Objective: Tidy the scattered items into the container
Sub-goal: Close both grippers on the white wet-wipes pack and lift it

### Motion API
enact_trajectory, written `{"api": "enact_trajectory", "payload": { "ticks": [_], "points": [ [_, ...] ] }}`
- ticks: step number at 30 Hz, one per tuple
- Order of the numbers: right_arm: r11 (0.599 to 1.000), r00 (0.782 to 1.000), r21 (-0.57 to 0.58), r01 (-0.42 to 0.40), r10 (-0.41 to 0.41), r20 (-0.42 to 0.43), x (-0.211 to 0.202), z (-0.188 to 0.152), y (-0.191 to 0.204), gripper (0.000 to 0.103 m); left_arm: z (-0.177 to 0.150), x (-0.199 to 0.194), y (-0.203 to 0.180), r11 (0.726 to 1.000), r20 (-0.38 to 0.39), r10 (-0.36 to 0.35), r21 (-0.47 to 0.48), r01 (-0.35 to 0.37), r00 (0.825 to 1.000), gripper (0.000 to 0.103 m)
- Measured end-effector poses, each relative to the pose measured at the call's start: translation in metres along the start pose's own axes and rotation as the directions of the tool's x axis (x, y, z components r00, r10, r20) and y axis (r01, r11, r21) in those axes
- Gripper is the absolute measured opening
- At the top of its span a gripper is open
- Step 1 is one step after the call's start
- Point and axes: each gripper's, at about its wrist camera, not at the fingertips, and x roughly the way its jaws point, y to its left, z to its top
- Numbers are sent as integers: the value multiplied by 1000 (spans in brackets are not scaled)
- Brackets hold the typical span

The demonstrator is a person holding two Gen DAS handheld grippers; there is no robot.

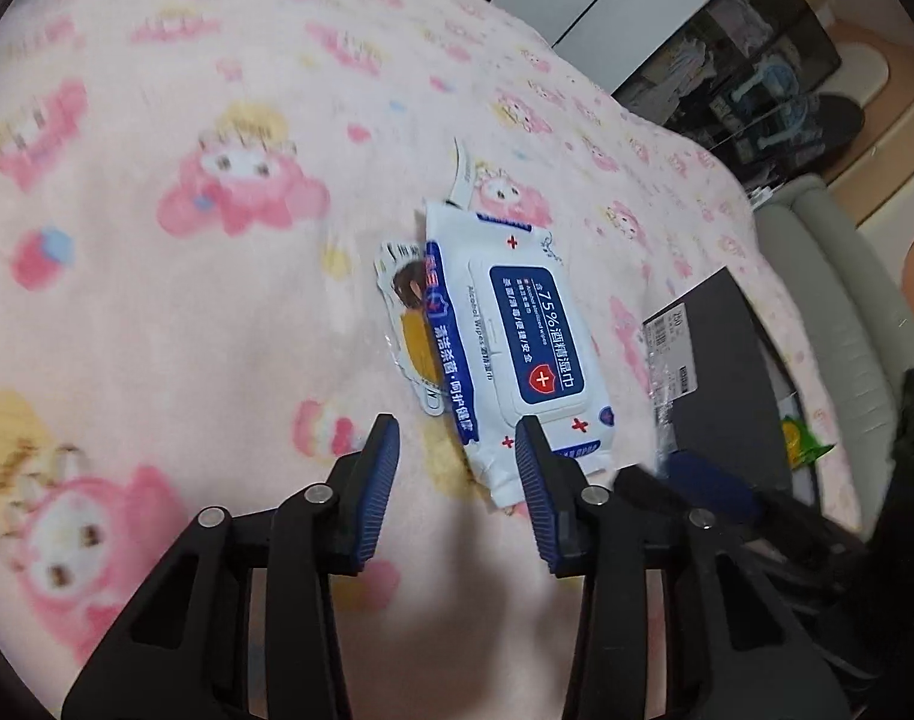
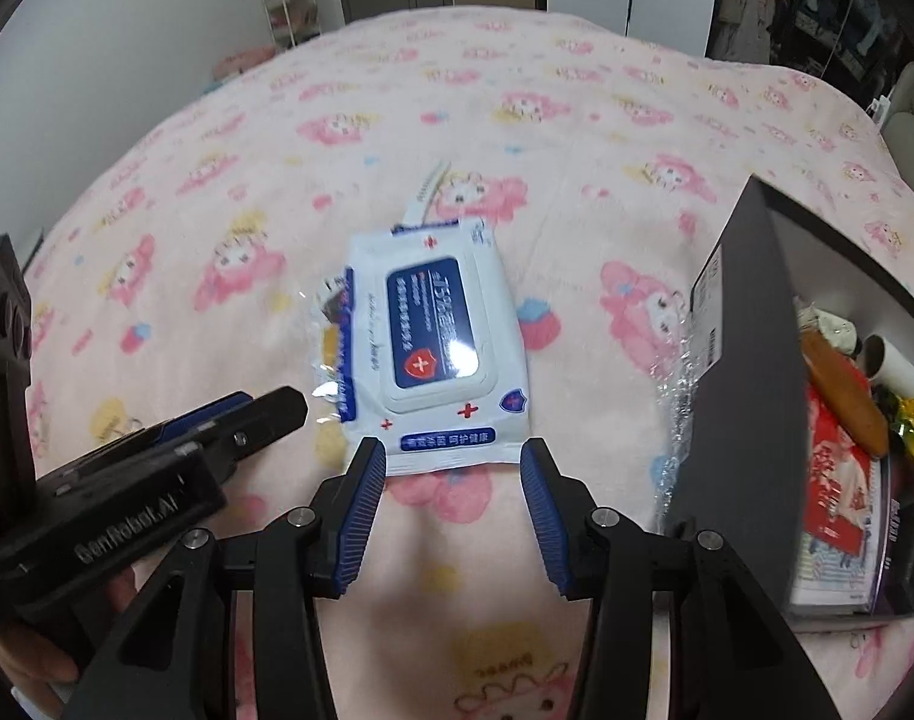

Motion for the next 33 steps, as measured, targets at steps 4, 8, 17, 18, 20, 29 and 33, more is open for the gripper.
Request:
{"api": "enact_trajectory", "payload": {
  "ticks": [4, 8, 17, 18, 20, 29, 33],
  "points": [
    [1000, 998, 12, 15, -14, -60, 28, -3, -4, 43, -8, 17, 11, 998, -46, -56, -32, 54, 997, 19],
    [996, 997, 90, 30, -24, -67, 39, -7, -17, 43, -14, 21, 10, 989, -65, -144, -48, 141, 987, 16],
    [986, 998, 169, 0, 11, -65, 35, -23, -26, 43, -12, 39, 0, 987, -98, -155, -61, 150, 983, 11],
    [985, 998, 171, -2, 14, -65, 31, -26, -27, 43, -14, 36, -3, 987, -97, -158, -56, 154, 983, 9],
    [984, 998, 179, -10, 22, -64, 23, -34, -29, 43, -18, 30, -7, 986, -94, -164, -44, 160, 982, 9],
    [970, 996, 236, -55, 69, -53, -7, -58, -42, 43, -68, -4, -25, 981, -169, -191, 6, 194, 967, 12],
    [969, 995, 242, -60, 78, -67, -3, -61, -44, 44, -66, -4, -16, 991, -147, -131, 0, 132, 981, 32]
  ]
}}
